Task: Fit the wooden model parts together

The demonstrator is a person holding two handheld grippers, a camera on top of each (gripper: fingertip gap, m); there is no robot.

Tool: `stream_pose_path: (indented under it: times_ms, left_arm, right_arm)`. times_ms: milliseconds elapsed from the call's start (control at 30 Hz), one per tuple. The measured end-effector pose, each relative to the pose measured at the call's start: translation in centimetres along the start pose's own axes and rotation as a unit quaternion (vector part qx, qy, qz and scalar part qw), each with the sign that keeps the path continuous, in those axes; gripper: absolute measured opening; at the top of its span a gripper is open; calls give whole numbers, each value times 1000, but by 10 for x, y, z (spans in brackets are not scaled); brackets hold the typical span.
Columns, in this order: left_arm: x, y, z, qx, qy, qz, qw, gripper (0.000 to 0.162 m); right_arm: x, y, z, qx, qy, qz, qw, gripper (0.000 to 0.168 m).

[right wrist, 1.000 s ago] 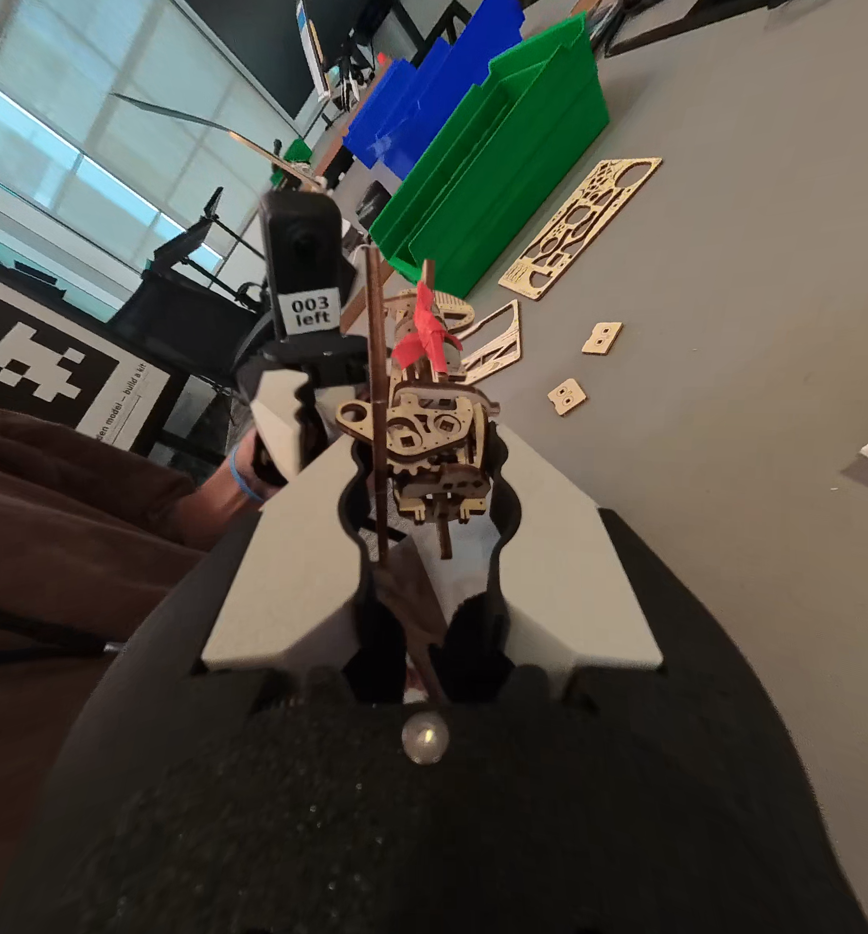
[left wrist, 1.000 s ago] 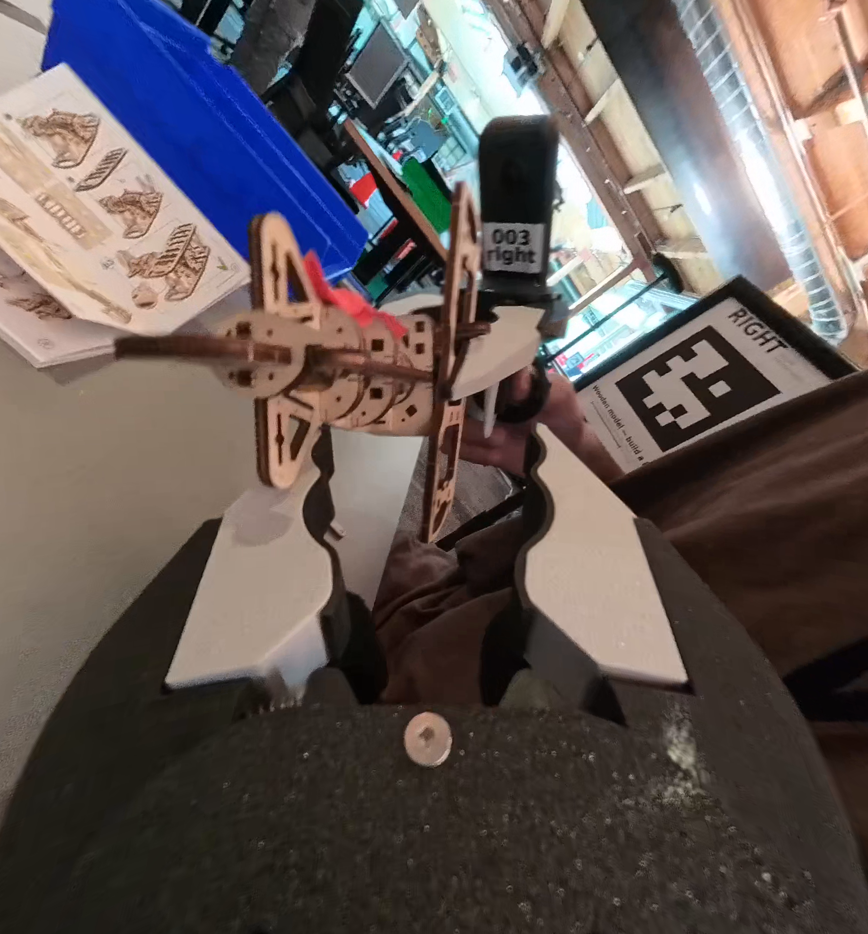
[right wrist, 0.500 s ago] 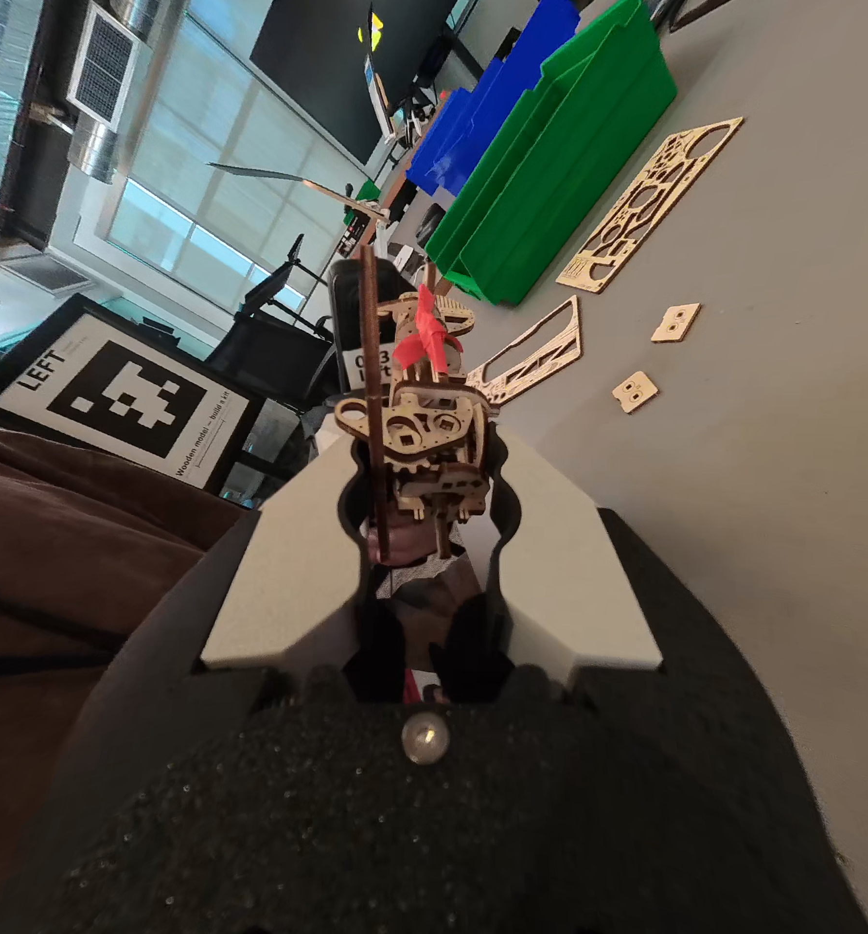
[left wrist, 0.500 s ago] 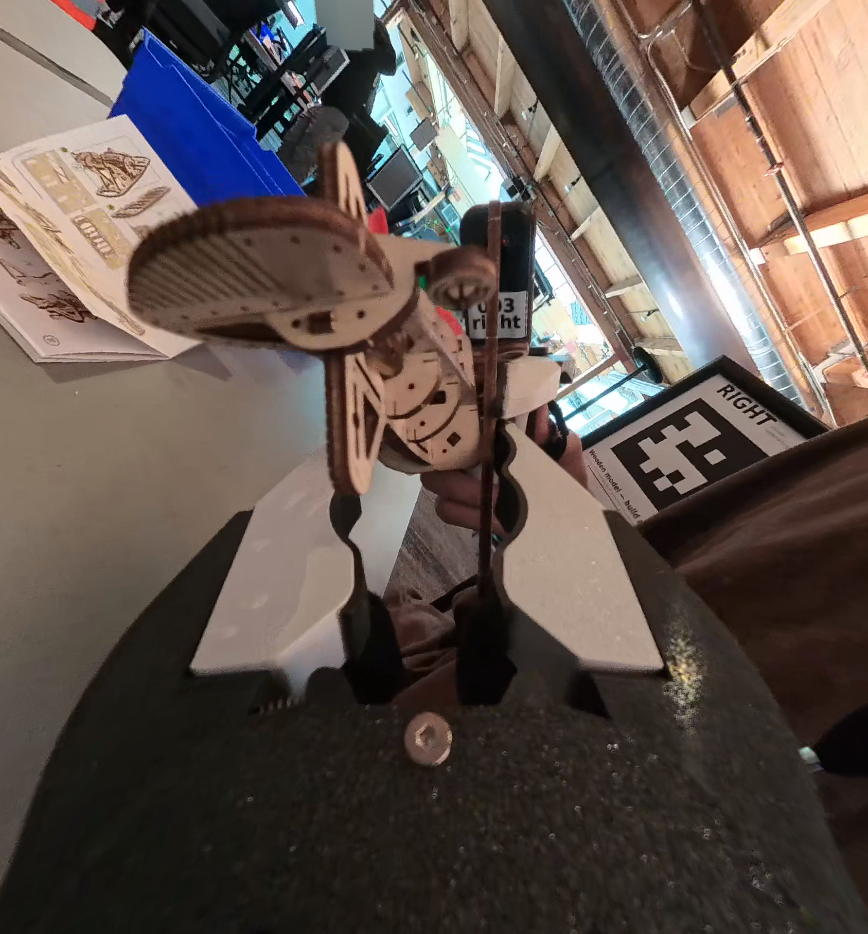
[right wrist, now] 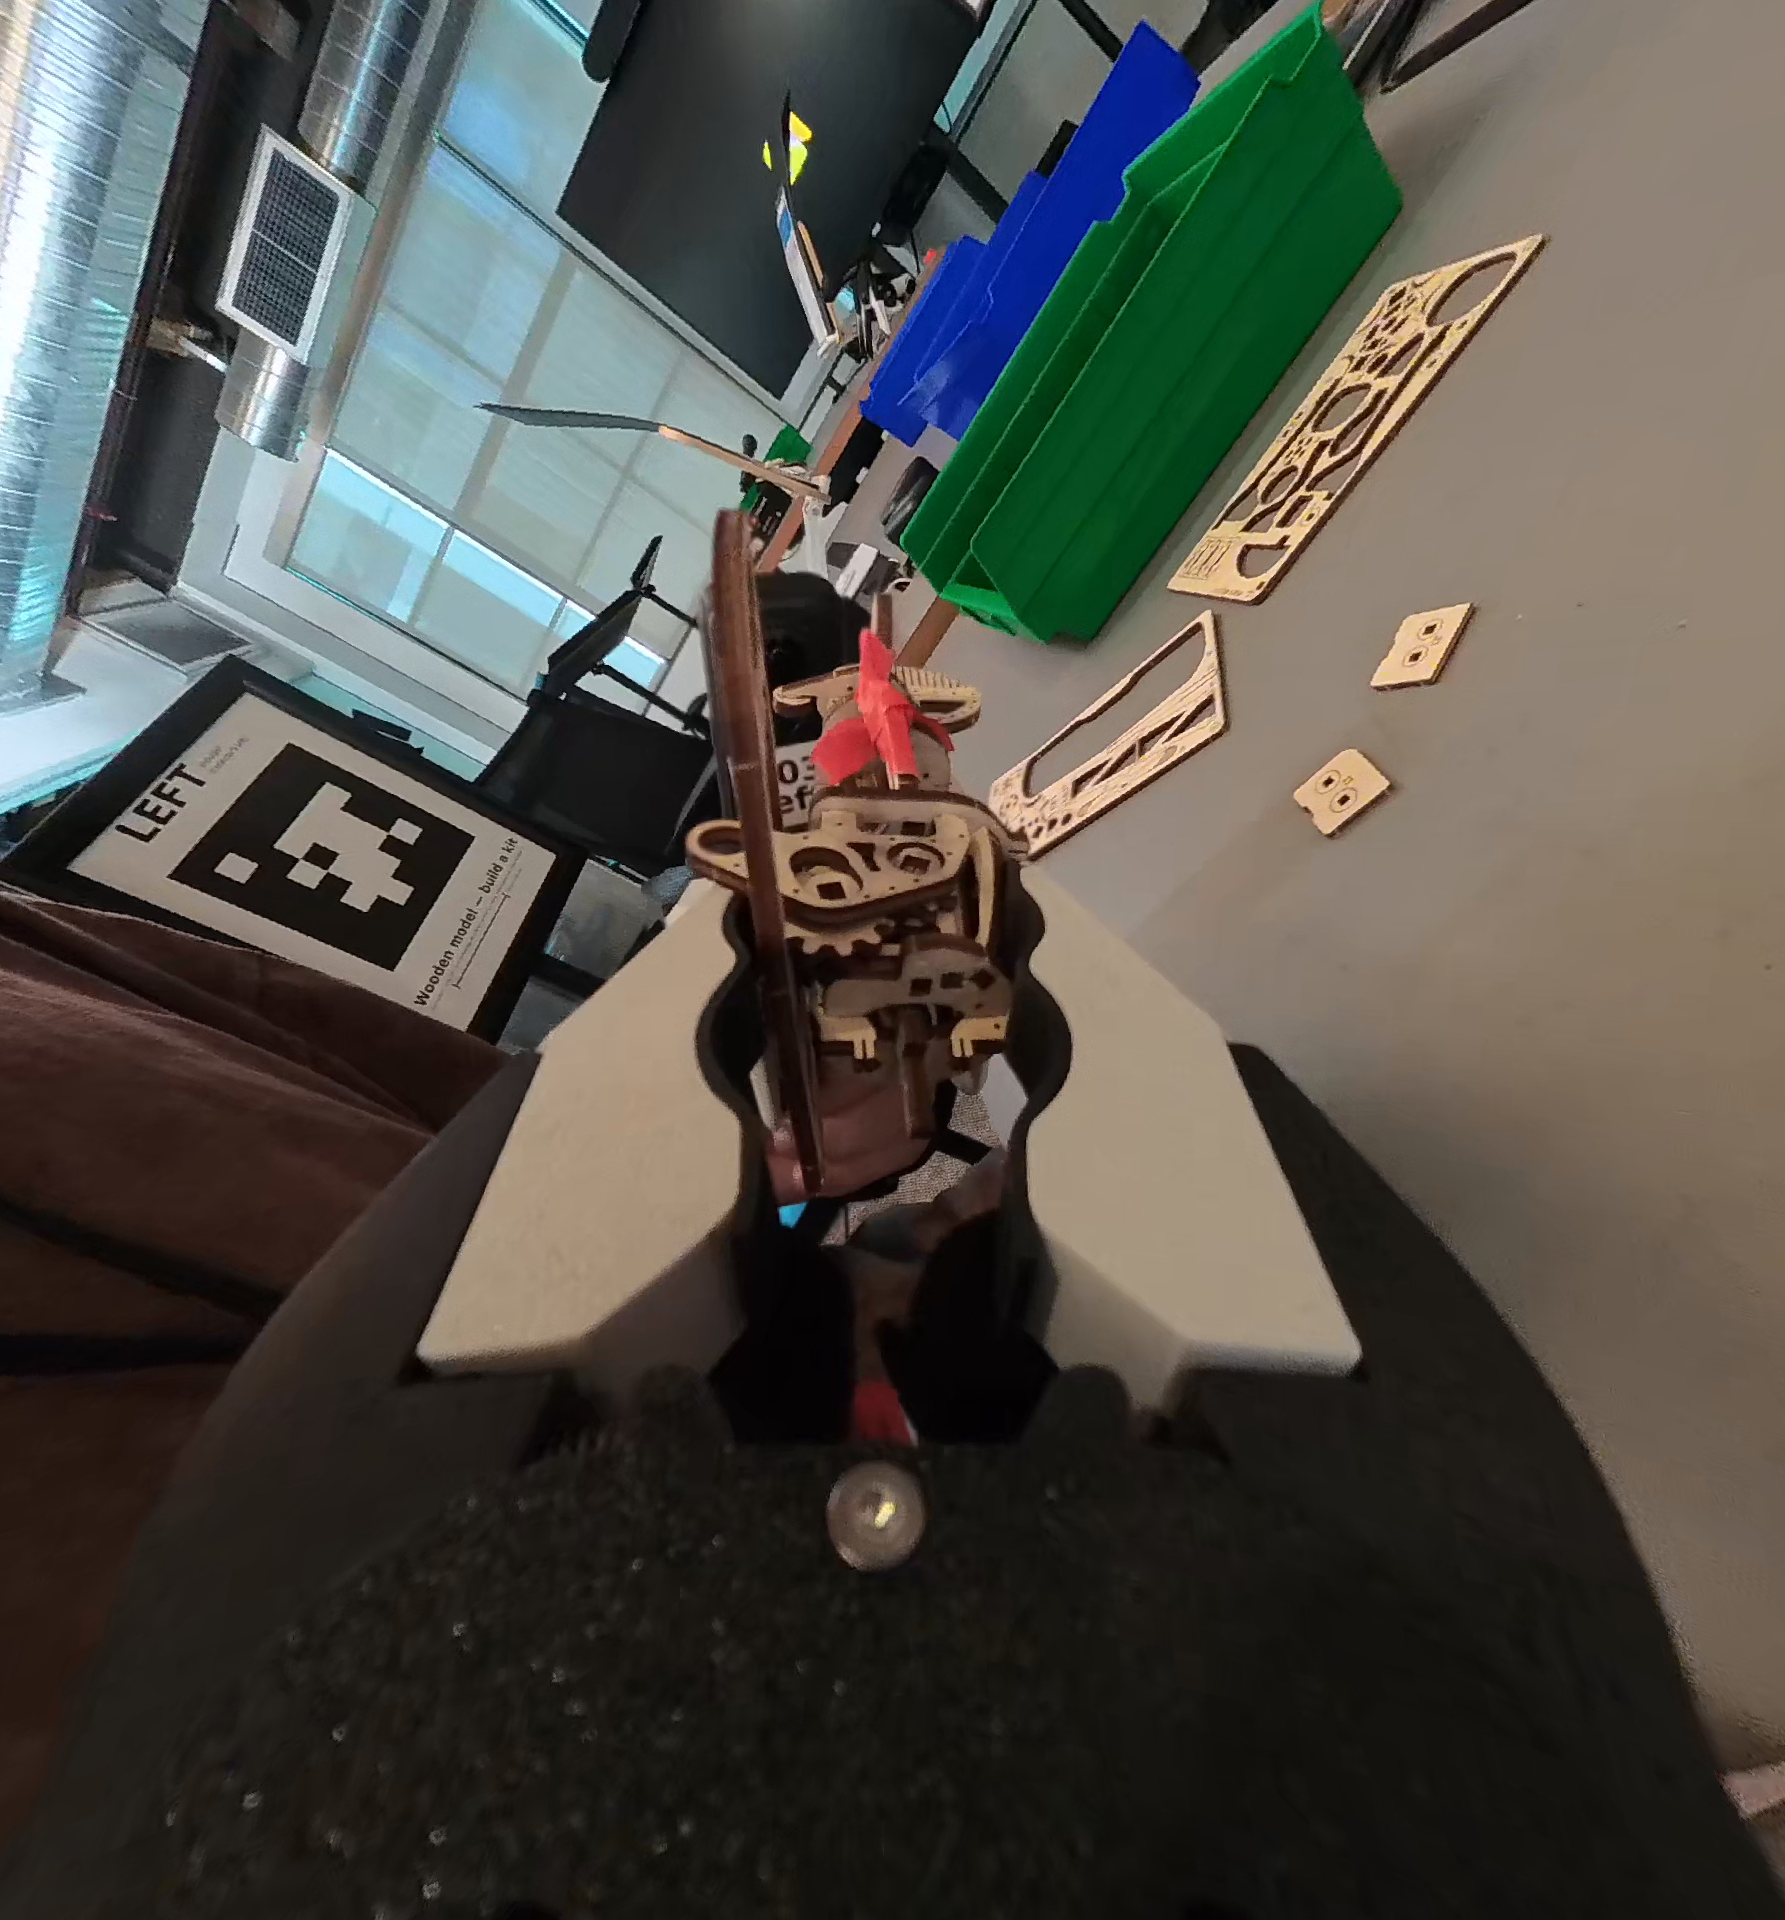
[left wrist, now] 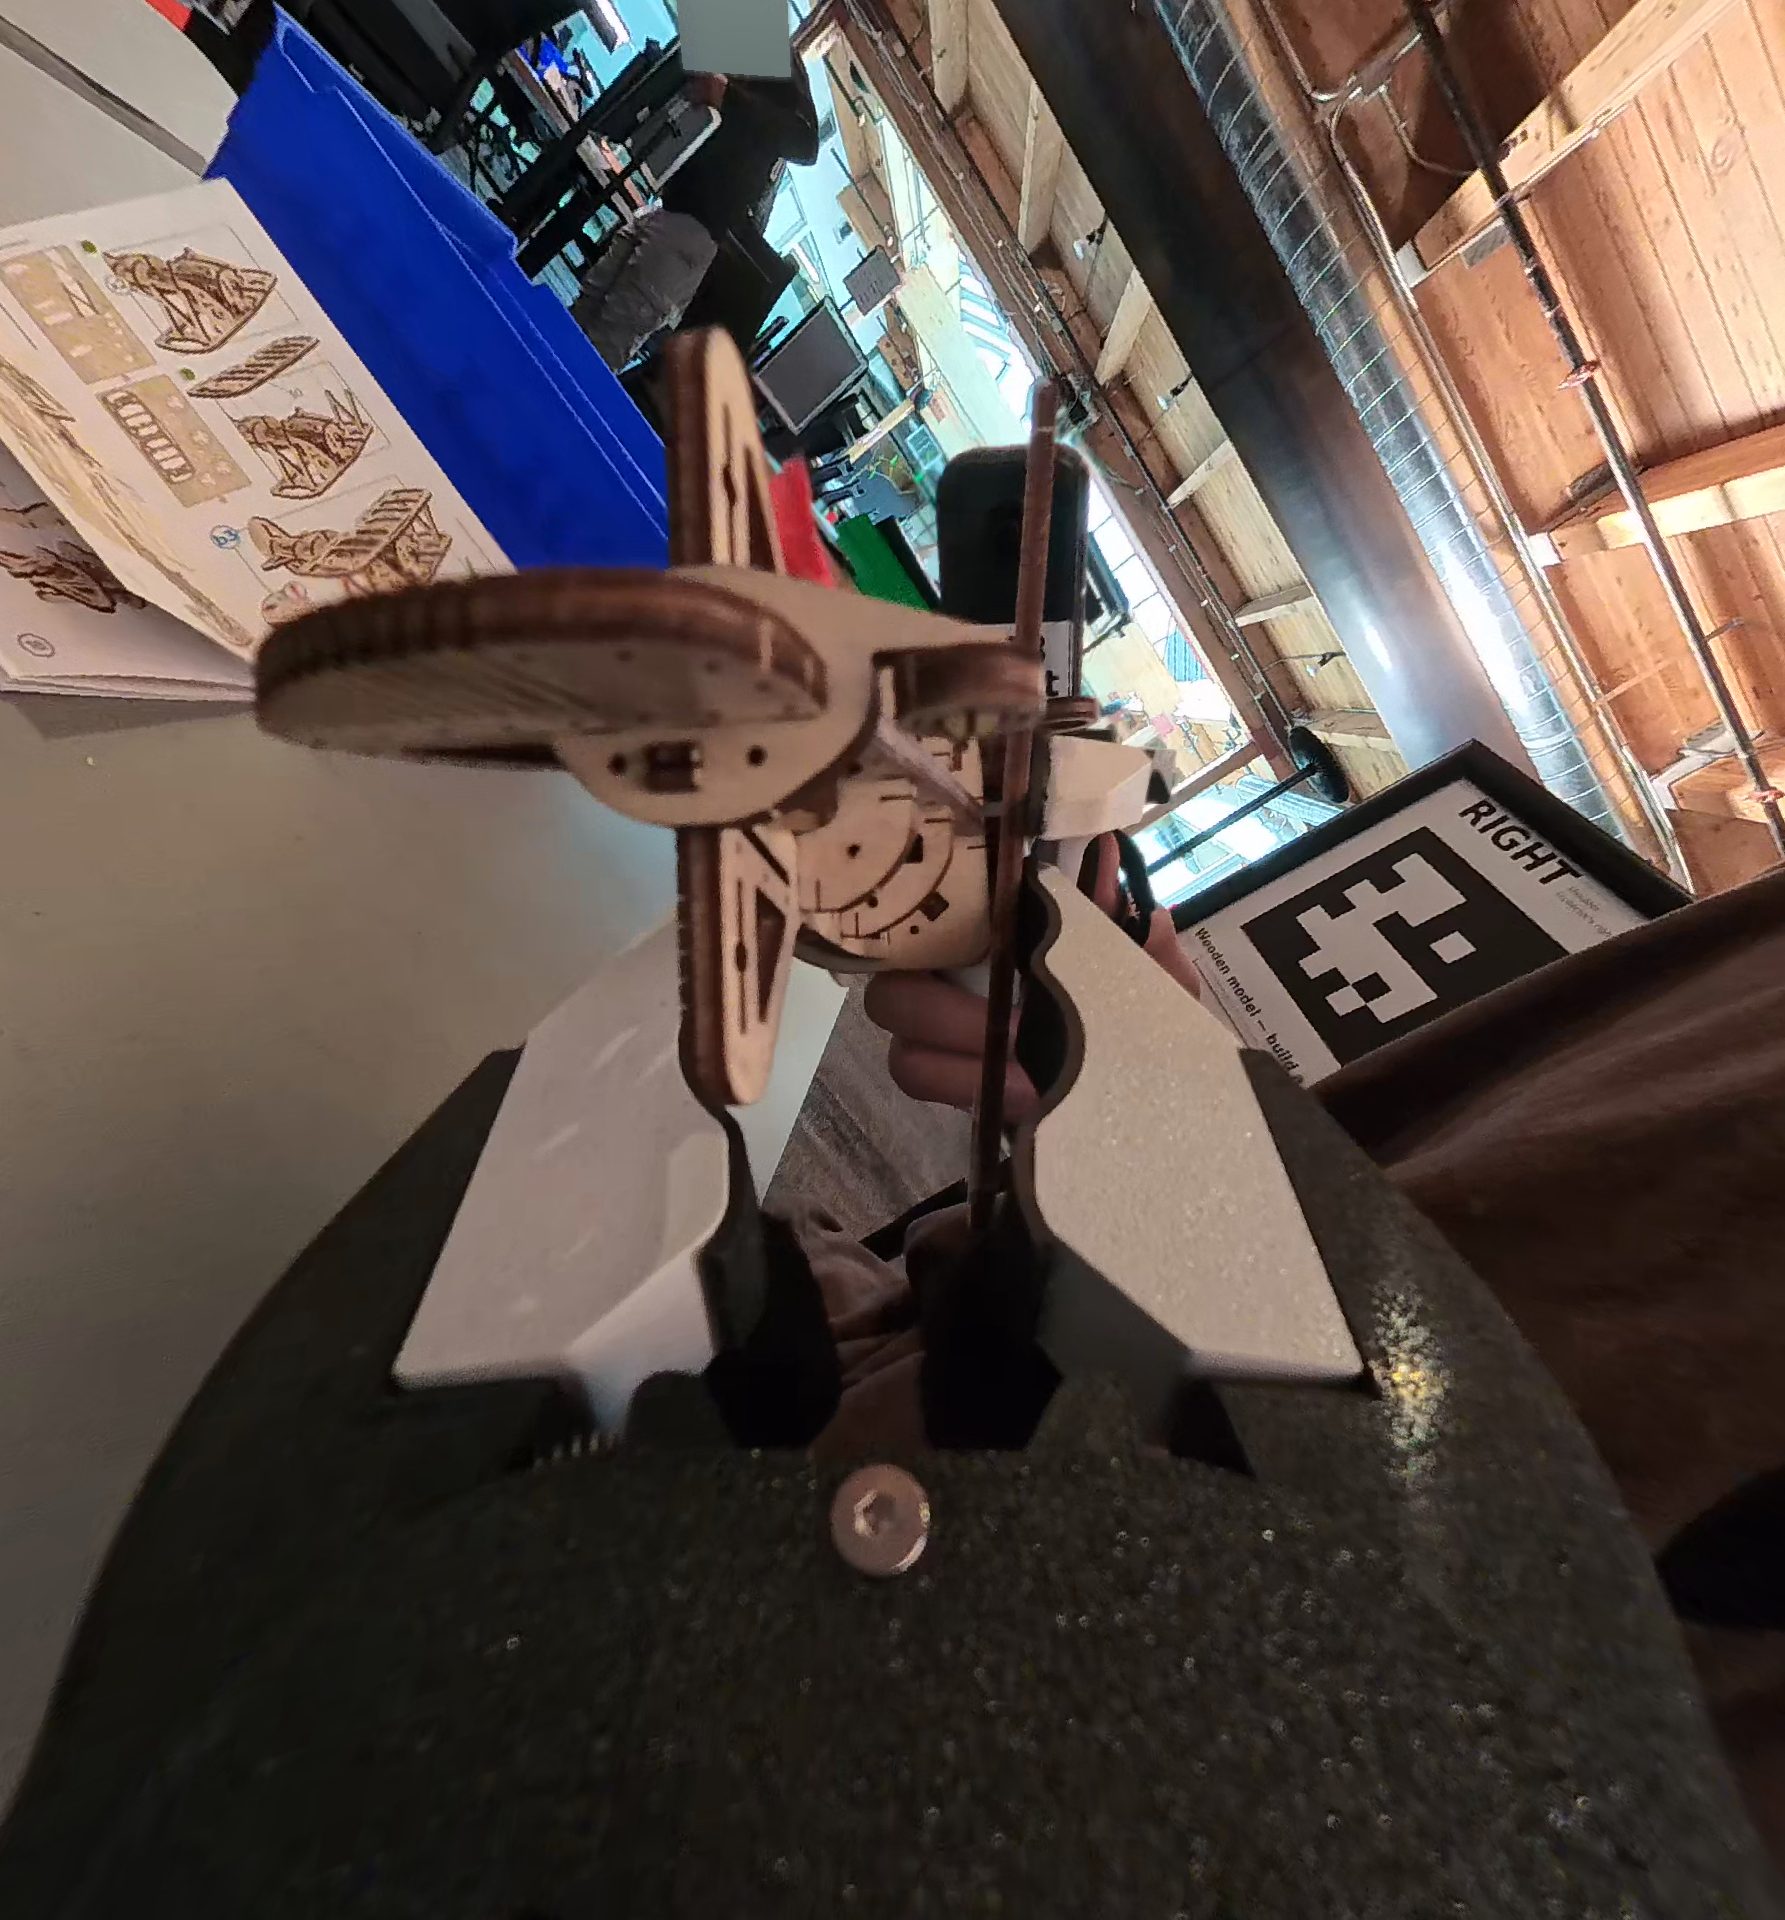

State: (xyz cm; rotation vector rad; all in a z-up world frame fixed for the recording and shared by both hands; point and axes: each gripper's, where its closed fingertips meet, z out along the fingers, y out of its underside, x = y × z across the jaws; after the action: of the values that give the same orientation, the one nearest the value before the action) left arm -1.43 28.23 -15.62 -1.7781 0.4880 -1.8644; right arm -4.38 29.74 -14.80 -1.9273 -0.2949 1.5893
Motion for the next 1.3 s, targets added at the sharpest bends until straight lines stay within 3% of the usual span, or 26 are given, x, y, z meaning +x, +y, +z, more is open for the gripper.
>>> stream_pose_path:
  times_ms: [267, 433, 733, 967, 1133, 1300]
  left_arm:
    - [2, -6, -1, 9, 3, 7, 1000, 48]
    - [7, -12, -4, 40, 50, -26, 998, 48]
    - [0, -9, -2, 80, 49, -50, 994, 48]
    - [0, 1, 1, 37, 44, -30, 998, 50]
    - [2, -6, -6, 51, 61, -51, 996, 66]
    - [-5, -5, -10, 56, 42, -42, 997, 49]
  right_arm:
    - [-2, -6, 3, 21, -2, 12, 1000, 42]
    - [-11, -7, -4, -1, -64, 18, 998, 53]
    - [-1, -1, -13, -25, -28, 0, 999, 40]
    - [2, 6, -17, -40, -25, -2, 999, 37]
    - [9, 6, -19, -46, -10, -1, 999, 37]
    - [6, 10, -18, -53, -25, 11, 998, 37]
